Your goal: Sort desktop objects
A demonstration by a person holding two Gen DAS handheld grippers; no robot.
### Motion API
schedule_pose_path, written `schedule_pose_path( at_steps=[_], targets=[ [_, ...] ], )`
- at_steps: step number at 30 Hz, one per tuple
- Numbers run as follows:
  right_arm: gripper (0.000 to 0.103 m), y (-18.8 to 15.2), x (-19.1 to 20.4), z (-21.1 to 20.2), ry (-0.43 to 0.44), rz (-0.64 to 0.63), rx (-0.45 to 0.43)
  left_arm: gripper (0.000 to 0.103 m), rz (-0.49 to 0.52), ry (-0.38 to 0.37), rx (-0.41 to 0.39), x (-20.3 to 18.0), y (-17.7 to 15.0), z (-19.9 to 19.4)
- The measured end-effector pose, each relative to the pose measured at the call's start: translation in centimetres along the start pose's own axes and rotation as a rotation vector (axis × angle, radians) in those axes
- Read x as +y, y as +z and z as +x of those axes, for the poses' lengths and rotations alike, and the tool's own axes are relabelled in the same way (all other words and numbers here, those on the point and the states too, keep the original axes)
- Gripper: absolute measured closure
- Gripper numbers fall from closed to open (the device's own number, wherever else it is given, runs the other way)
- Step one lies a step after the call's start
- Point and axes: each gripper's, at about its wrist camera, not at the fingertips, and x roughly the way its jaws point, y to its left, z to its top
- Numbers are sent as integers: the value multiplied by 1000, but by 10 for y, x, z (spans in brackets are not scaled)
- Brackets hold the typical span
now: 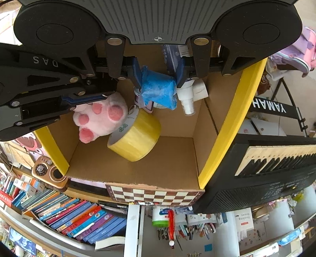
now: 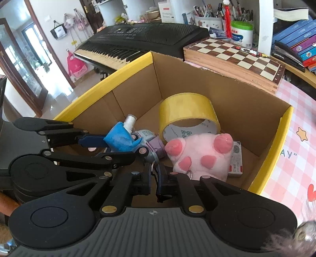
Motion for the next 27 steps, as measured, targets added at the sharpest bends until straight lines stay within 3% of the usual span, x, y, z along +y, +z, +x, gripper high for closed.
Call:
schedule_pose_path(
  at_steps=[4,10,13,17,21,27],
  targets=[
    [94,-3,-1,-13,-17,30,-42,51,11,16,-29,-2,-2,-11],
    [87,-9,7,-39,-53,51,-124,45,12,-12,-92,-4,-7,-34],
    [84,-16,13,-57,-82,59,-176,37,15,-6,-141,-8,-11,-51],
    [79,-29,22,-82,-138,72,-260,17,1,-4,-225,-13,-19,-78],
    [78,-47,36,-107,-182,83,-333,16,3,-7,-303,-22,-31,-106],
    [78,-79,57,-140,-236,98,-402,15,13,-34,-360,-35,-55,-140]
  ],
)
